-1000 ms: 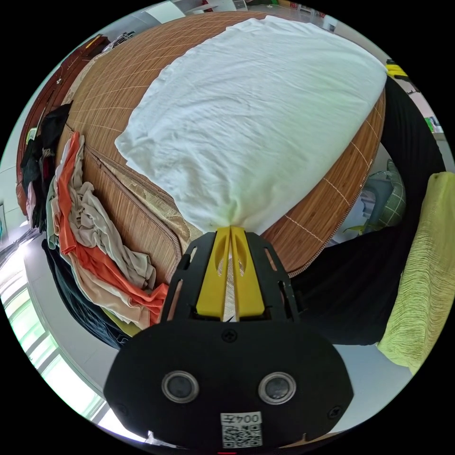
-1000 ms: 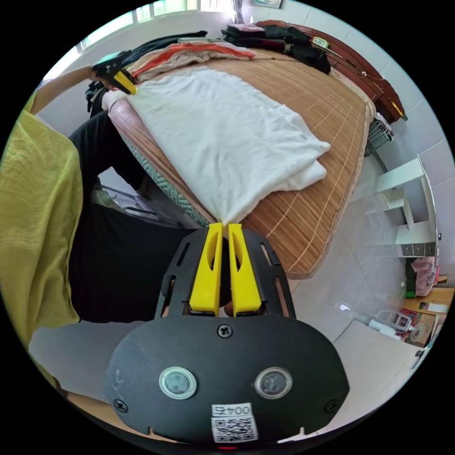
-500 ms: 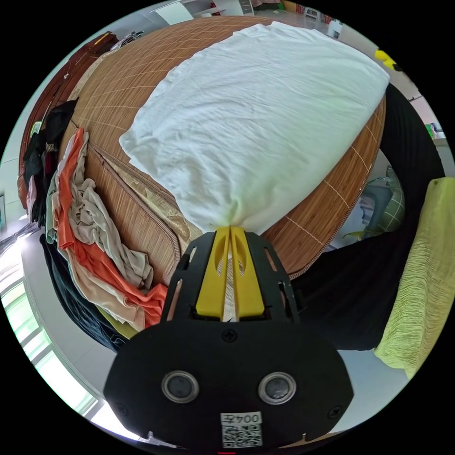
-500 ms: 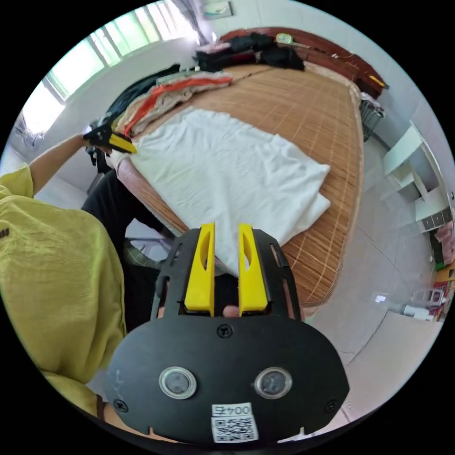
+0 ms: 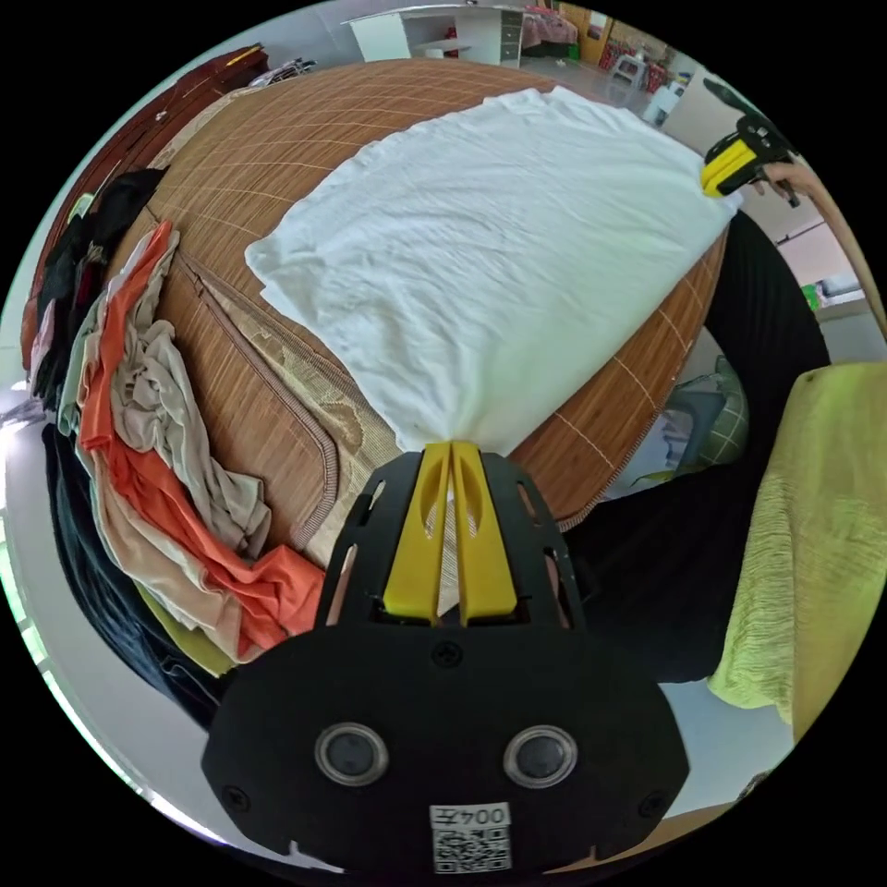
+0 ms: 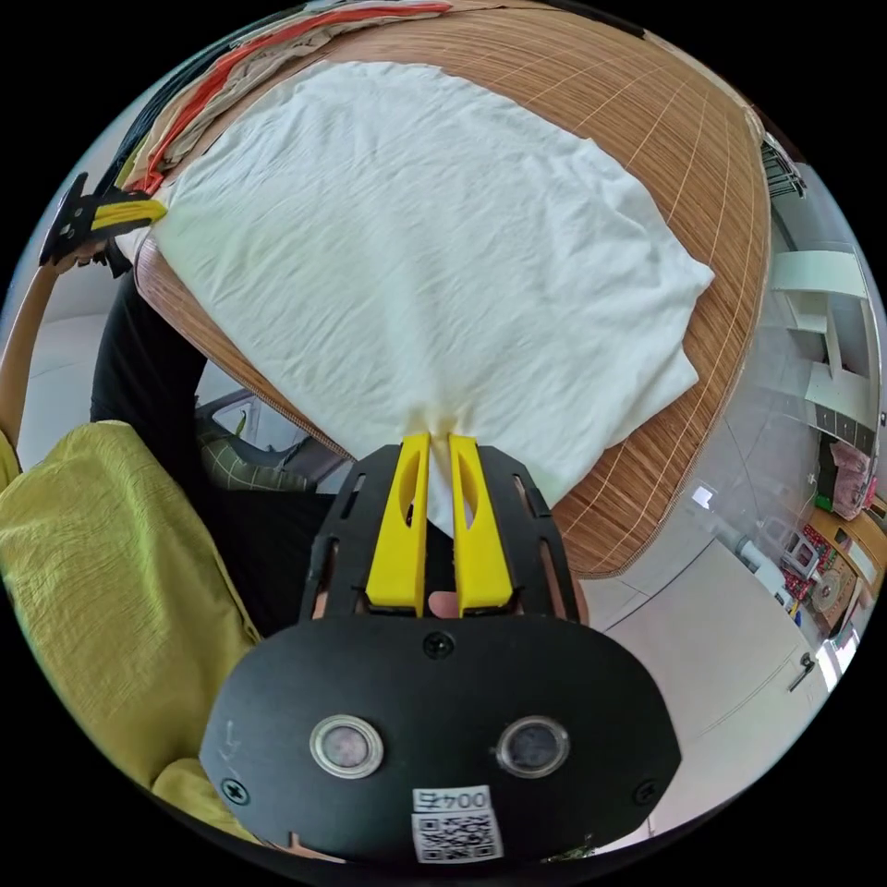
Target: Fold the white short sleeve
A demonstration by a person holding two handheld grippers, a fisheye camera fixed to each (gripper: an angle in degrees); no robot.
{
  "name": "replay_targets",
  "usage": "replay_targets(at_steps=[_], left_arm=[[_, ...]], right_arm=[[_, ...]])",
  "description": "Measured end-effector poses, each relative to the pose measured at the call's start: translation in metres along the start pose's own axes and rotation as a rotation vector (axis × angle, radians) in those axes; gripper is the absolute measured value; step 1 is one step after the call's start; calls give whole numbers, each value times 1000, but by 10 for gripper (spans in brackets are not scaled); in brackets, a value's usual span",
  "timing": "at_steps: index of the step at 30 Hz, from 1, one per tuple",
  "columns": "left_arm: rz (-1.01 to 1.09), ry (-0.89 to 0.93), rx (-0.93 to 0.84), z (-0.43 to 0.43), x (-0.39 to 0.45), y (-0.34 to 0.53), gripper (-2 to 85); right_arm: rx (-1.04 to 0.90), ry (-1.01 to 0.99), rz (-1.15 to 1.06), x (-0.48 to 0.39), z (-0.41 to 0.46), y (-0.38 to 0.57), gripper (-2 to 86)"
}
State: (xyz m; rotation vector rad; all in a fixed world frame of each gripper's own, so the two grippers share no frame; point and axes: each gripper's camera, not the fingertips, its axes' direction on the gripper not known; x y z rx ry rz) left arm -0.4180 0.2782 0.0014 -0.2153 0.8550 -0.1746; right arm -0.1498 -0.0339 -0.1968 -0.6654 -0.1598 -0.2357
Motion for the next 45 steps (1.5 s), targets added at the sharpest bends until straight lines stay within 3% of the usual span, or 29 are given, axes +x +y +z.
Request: replay_targets(at_steps=[6,15,26,30,36,41,45], left_arm=[[-24,-37,90,-15,-3,43,27],[91,-110,33,-10,18,37,81],[31,-45,25,-10,7,40,24],[-6,-43,76,-35,5,41,34],[89,-96,75,-44,41,-29,92],[222,-156,-55,-9,75,-98,115],[260,-105,-105,8,77,-113,102]], right_arm=[[62,-37,17,9,2,15,42],[101,-20,52,9,10,37,41],[313,-149,151,29,27,102,44],[413,-79,142,32,24,163,82],[503,-94,176,56,37,238,102],[494,-75,119,47,40,221,88],[380,-7,70,37,51,193,45]])
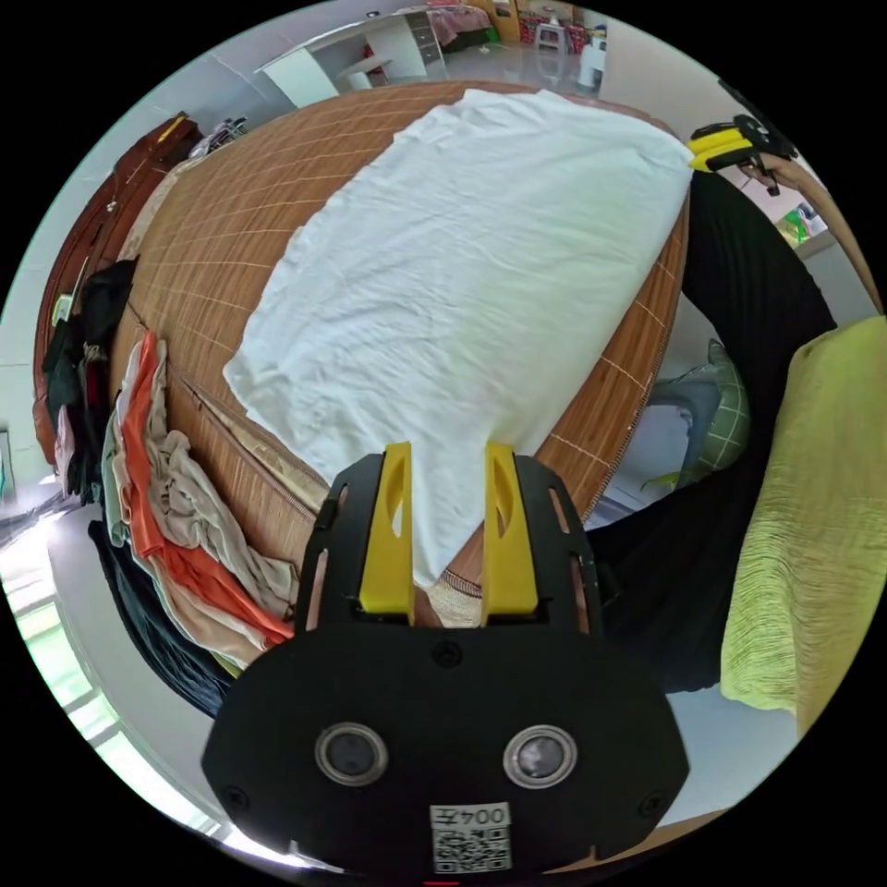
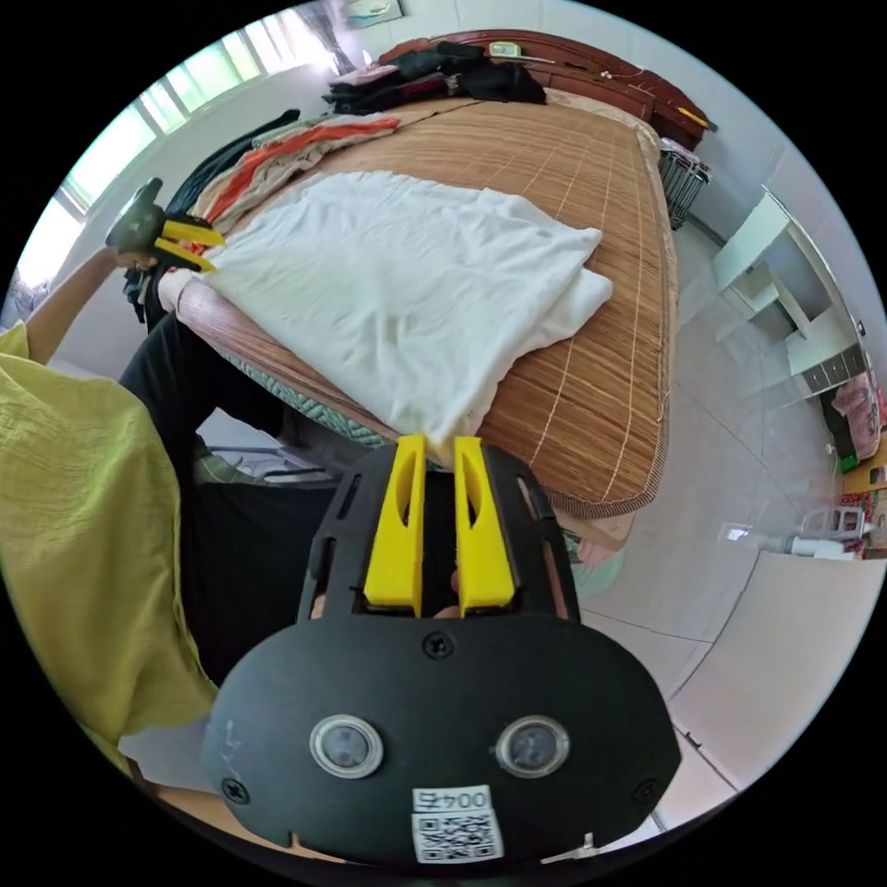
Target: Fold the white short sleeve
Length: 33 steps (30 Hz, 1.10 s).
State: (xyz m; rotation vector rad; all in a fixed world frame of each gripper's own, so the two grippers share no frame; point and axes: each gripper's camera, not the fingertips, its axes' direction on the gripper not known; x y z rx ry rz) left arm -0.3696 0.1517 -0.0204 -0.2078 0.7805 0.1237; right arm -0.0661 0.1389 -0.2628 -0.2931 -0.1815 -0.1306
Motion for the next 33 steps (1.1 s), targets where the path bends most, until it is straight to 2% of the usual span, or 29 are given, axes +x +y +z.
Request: replay_targets(at_steps=[4,7,10,16,19,21,23,33], left_arm=[[-56,103,16,7,-13,-8,73],[-65,116,8,9,-16,-17,69],[-48,102,-19,11,-15,-31,67],[-50,105,-50,16,-20,-53,63],[-28,105,-50,18,-22,-62,61],[-43,115,-62,20,-25,-69,59],[-51,113,-85,22,-27,-79,57],[-47,100,-94,29,-34,-103,57]], right_arm=[[43,-65,52,9,-8,-4,39],[1,-41,48,7,-27,-15,46],[37,-13,32,2,-71,-39,44],[26,9,-57,-24,-114,-141,22],[-81,-6,-109,-41,-103,-190,37],[-258,29,-166,-54,-66,-220,51],[-329,59,-173,-59,-46,-237,57],[-446,106,-218,-82,-55,-307,62]])
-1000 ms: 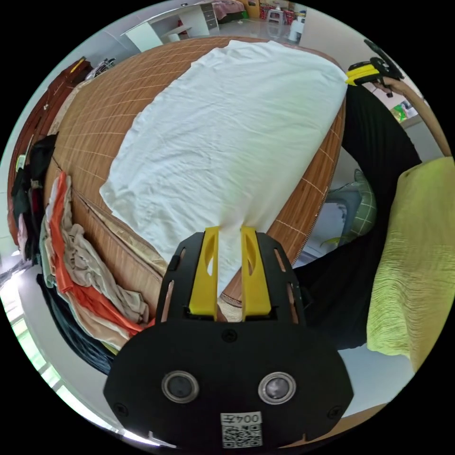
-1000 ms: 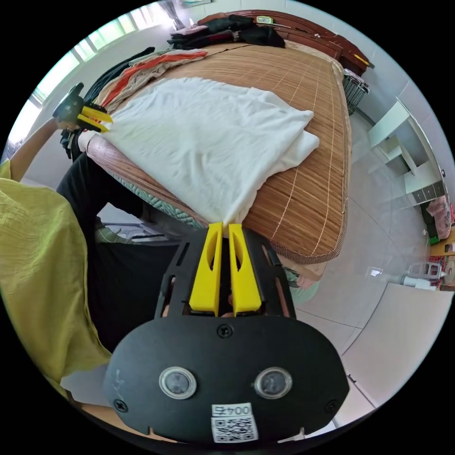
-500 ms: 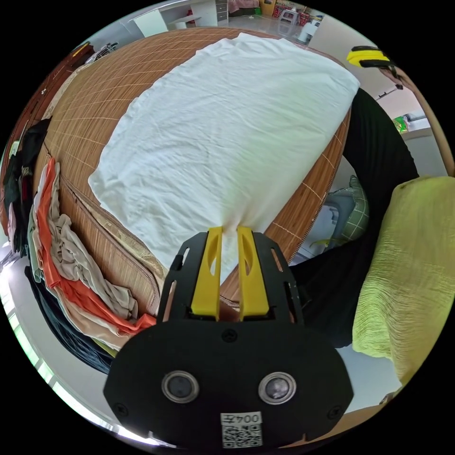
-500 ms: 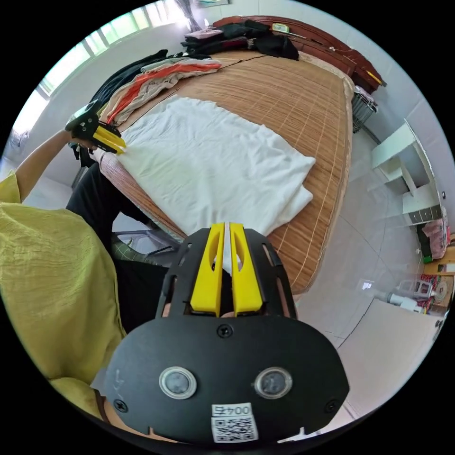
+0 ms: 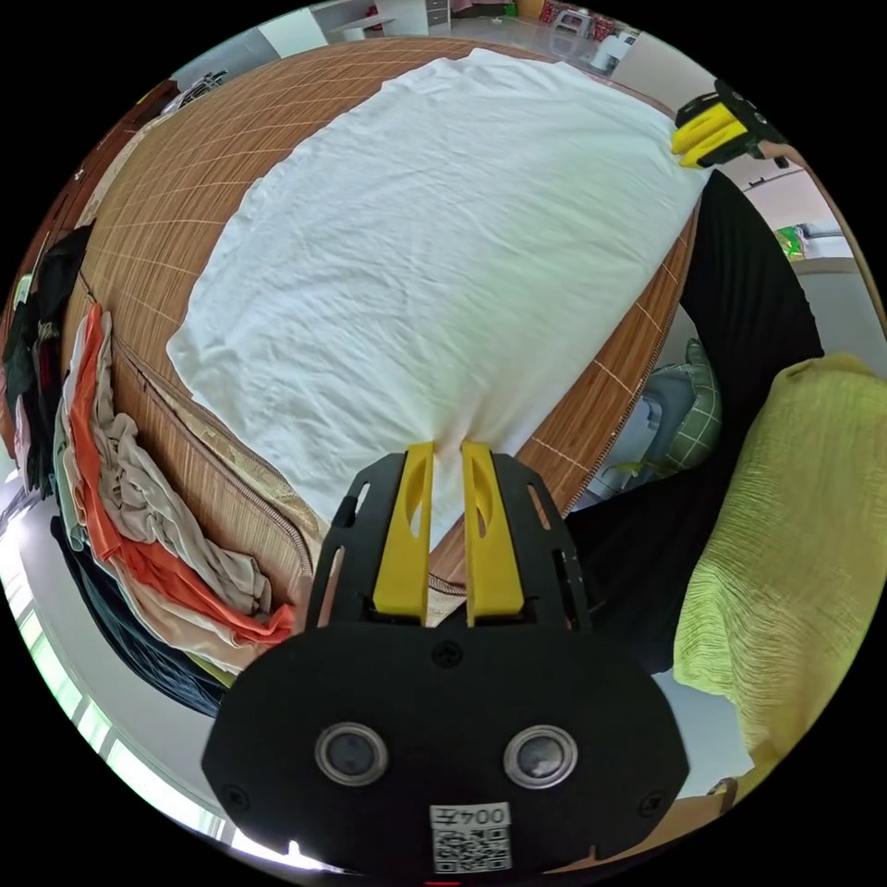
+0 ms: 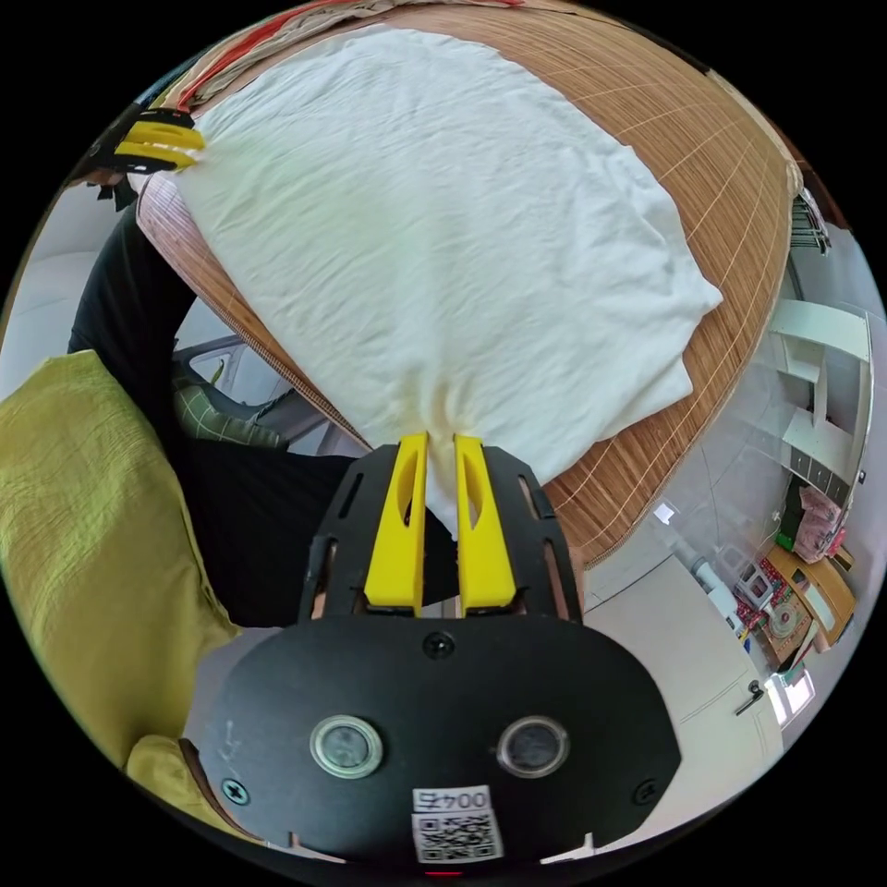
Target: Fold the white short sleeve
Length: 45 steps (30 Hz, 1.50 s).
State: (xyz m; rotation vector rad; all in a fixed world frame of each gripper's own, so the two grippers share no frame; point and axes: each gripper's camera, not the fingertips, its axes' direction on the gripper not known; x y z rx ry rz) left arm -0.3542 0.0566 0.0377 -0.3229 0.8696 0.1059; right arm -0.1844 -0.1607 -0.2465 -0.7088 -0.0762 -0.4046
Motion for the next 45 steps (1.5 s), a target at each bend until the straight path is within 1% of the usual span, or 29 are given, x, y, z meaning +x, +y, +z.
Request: replay_targets(at_steps=[4,6,13,18,23,26,29,31,32,34,37,39,42,44,45], left_arm=[[-43,17,19,1,-6,-5,53],[-42,17,10,2,-7,-10,52],[-17,-9,-11,4,-8,-26,51],[-70,10,-17,6,-14,-33,53],[-72,-33,-21,5,-8,-39,57],[-57,-86,12,-2,-4,-35,64],[-89,-127,74,-24,-11,-30,79],[-163,-102,183,-50,-29,-33,88],[-202,-66,231,-57,-40,-38,92],[-249,-55,264,-58,-54,-49,96],[-298,-109,238,-42,-69,-73,99],[-318,-115,203,-27,-77,-86,100],[-351,-125,173,-7,-84,-99,99],[-361,-84,124,10,-84,-105,95],[-366,-71,132,12,-83,-104,93]], right_arm=[[17,-16,-10,2,-8,-7,60],[20,-43,12,6,-10,-12,61],[29,-27,8,-6,-10,-20,64],[27,-20,15,-15,1,-22,64],[52,-30,24,-25,17,-13,65],[103,-126,17,-26,19,5,86],[250,-41,123,-16,5,30,91],[357,-17,231,-2,-1,40,76],[418,-43,278,7,1,42,70],[479,-94,319,17,10,37,71],[574,-93,411,30,34,17,64],[640,-158,458,40,51,-1,51],[626,-210,445,48,80,-34,54],[592,-240,436,52,103,-55,56],[574,-255,435,55,119,-66,58]])
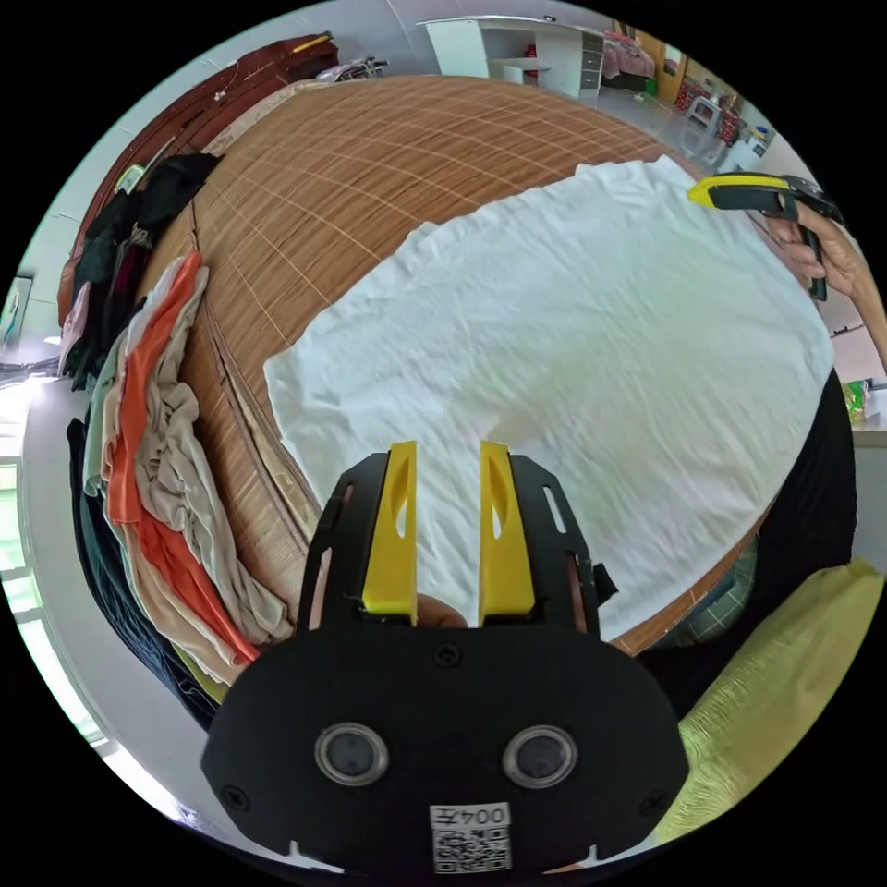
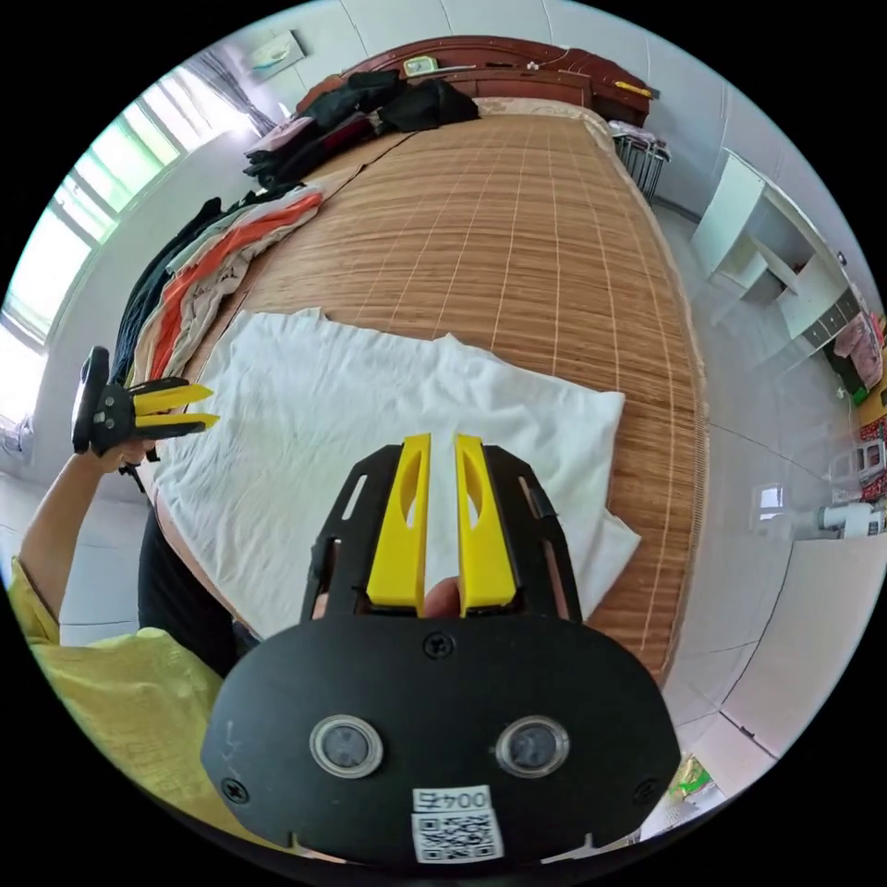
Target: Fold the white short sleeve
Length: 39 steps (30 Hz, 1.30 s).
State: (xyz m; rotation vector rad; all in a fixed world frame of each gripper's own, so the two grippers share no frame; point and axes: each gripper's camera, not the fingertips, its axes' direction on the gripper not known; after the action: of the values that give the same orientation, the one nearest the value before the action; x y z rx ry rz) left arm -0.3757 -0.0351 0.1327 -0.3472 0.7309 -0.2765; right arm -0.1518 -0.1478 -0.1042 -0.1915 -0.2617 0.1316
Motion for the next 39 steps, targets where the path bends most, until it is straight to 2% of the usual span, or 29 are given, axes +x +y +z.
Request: replay_targets(at_steps=[5,7,8,11,14,16,19,21,24,28,30,35,39], left_arm=[[-119,128,27,3,-6,10,73],[-117,120,34,3,0,12,72],[-116,116,36,3,2,12,72],[-116,104,43,2,12,16,71],[-127,104,34,0,22,18,71],[-114,85,31,-1,35,20,71],[-86,61,59,-6,51,29,71],[-58,49,81,-14,62,36,71],[-32,105,231,-53,88,52,72],[93,158,441,-117,175,74,79],[208,138,468,-132,233,79,94],[542,38,490,-152,396,93,142],[703,-59,480,-149,480,102,154]], right_arm=[[-60,-19,88,33,68,6,51],[-65,-122,161,55,75,15,43],[-40,-169,171,61,71,22,54],[101,-137,107,55,61,32,82],[-40,-90,202,82,119,28,82],[-11,-159,255,100,125,37,71],[104,-226,236,113,94,75,89],[153,-294,232,128,66,134,88],[183,-337,306,151,52,238,88],[175,-404,454,168,78,358,82],[186,-457,524,165,106,411,82],[171,-510,550,151,160,452,98],[170,-496,535,151,180,455,103]])
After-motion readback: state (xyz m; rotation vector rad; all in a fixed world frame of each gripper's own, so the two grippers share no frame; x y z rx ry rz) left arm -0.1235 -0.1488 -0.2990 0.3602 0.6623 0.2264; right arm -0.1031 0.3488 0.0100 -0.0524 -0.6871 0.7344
